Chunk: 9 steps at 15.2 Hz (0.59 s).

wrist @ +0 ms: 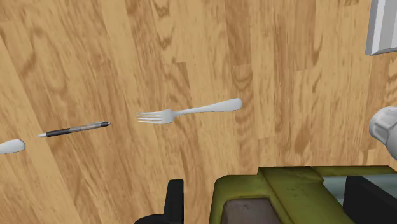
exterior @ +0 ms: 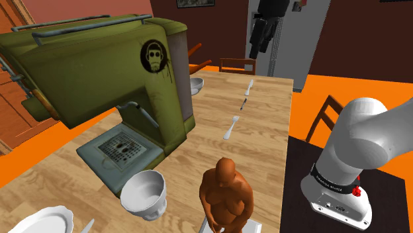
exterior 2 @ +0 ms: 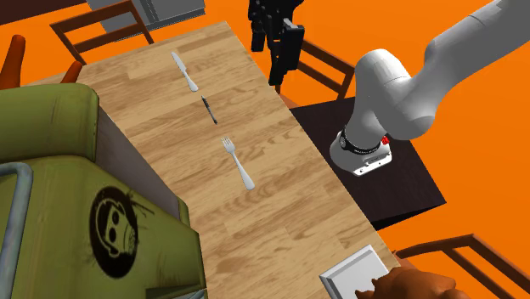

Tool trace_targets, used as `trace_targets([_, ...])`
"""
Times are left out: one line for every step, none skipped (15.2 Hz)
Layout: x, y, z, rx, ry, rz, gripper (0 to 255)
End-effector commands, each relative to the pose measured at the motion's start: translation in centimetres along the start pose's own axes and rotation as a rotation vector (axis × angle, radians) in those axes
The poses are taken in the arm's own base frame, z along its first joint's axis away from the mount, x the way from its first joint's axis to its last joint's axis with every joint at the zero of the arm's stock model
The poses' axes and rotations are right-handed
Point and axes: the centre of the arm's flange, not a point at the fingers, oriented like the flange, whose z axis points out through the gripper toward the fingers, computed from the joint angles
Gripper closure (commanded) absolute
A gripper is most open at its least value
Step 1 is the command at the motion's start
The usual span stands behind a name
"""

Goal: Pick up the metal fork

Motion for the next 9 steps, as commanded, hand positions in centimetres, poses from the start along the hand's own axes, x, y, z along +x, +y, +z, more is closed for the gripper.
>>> trace_targets([0.0,0.0,0.0,0.000,0.000,0.000,0])
trace_targets([0.4,-0.1,1.3,-0.004,-0.009,0.059,0])
trace_targets([0.9,-0.3,2.6,-0.007,-0.018,0.117,0])
trace_targets([1.3,-0.4,3.9,-0.011,-0.027,0.176,0])
trace_targets([1.7,-0.4,5.2,-0.014,-0.036,0.234,0])
trace_targets([2.1,-0.4,6.5,-0.018,-0.045,0.293,0])
trace_targets([2.5,-0.4,7.8,-0.022,-0.054,0.351,0])
trace_targets([2.9,-0.4,9.1,-0.025,-0.063,0.410,0])
trace_targets([3.3,-0.4,10.4,-0.029,-0.072,0.468,0])
